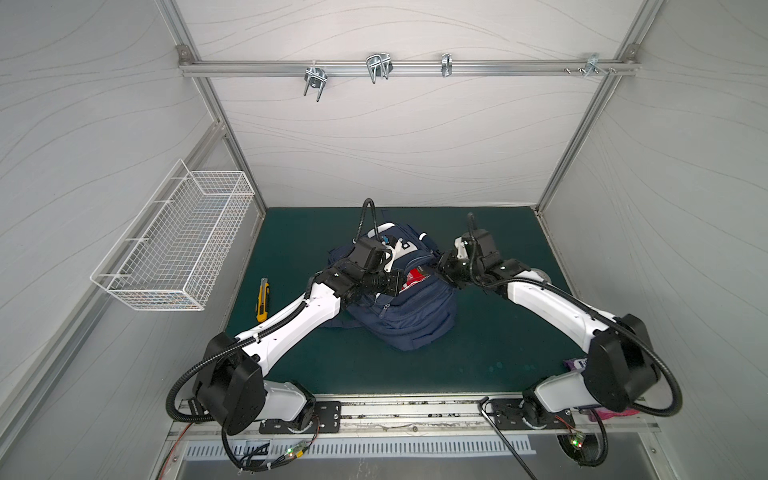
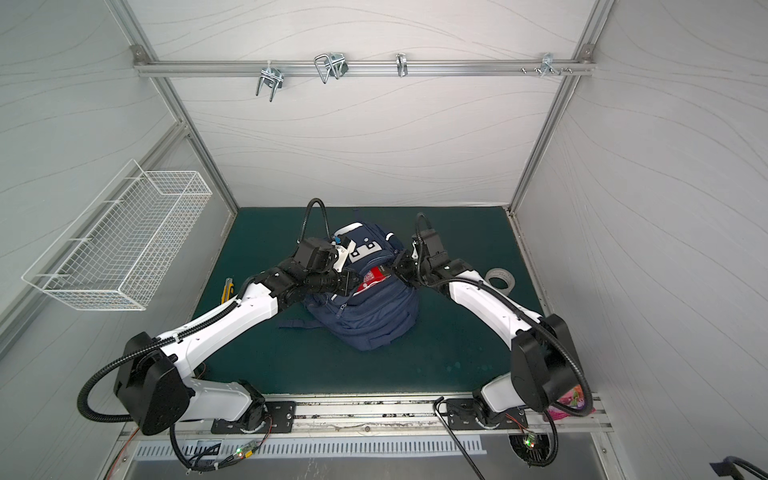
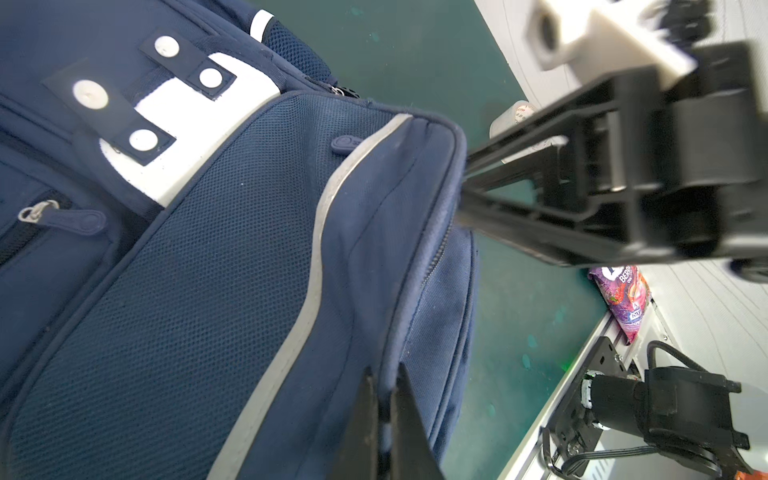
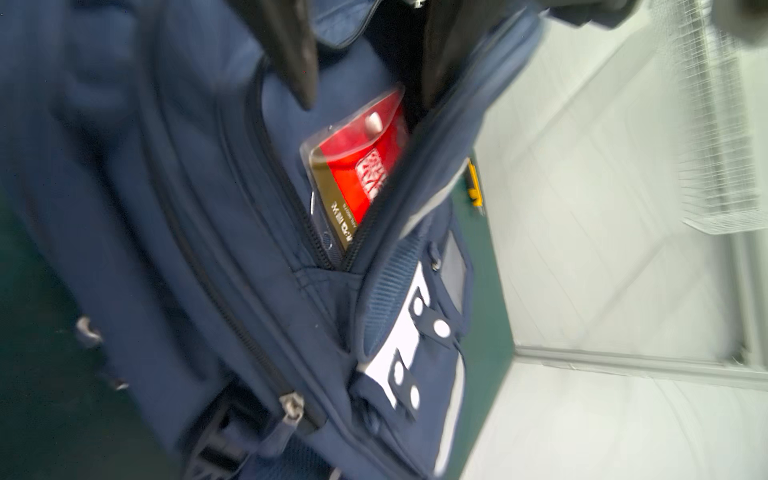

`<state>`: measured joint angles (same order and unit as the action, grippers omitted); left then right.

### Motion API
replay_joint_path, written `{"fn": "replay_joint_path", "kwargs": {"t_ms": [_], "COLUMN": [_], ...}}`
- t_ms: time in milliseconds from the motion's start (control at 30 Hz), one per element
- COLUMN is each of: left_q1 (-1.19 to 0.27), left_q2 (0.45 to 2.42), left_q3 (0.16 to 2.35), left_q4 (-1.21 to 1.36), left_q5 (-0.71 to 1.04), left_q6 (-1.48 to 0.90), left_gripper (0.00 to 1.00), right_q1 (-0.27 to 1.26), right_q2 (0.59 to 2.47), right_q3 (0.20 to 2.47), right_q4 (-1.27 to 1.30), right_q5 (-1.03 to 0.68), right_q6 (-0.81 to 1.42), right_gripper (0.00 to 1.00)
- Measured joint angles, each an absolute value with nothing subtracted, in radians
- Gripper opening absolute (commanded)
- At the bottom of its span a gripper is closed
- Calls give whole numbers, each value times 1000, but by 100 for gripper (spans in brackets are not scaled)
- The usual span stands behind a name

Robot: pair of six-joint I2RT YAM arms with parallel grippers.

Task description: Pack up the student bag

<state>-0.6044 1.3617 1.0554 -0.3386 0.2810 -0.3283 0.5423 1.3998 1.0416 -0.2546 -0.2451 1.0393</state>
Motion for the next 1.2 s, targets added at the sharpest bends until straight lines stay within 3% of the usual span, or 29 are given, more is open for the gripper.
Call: {"fn": "replay_joint_path", "kwargs": {"t_ms": [67, 267, 333, 367, 467, 533, 700, 967, 1200], "left_q1": [-604, -604, -604, -604, -605, -606, -603, -537, -462], "left_q2": [1362, 1364, 1370, 1374, 1377, 1374, 1313, 1114, 1053], "left_q3": [1055, 1056, 1056, 1056, 1057, 1060, 1060, 1021, 800], "left_q4": [-339, -340, -340, -340, -339, -338, -358, -490, -507], "left_q5": [284, 303, 309, 316, 347, 356, 316, 196, 255], "left_q6": [-332, -346, -358, -367, -402, -428, -491, -630, -846], "left_gripper": [0, 0, 16, 20, 31, 40, 48, 54, 53], "right_q1": [533, 570, 613, 630, 679, 703, 749, 822, 936], "right_q2": [1365, 1312, 1282, 1264, 1201, 1158, 1098, 1112, 1221], "right_q3": [1036, 1050, 1050, 1050, 1048, 1045, 1030, 1022, 1061], "right_q4": [-282, -408, -462, -485, -550, -588, -661, -712, -716], "right_q5": [-240, -193, -163, -149, -107, -76, -7, 56, 105], "right_q6": [1013, 891, 842, 825, 773, 747, 697, 643, 599], "right_gripper": [7, 7, 10, 11, 21, 34, 49, 51, 51]}}
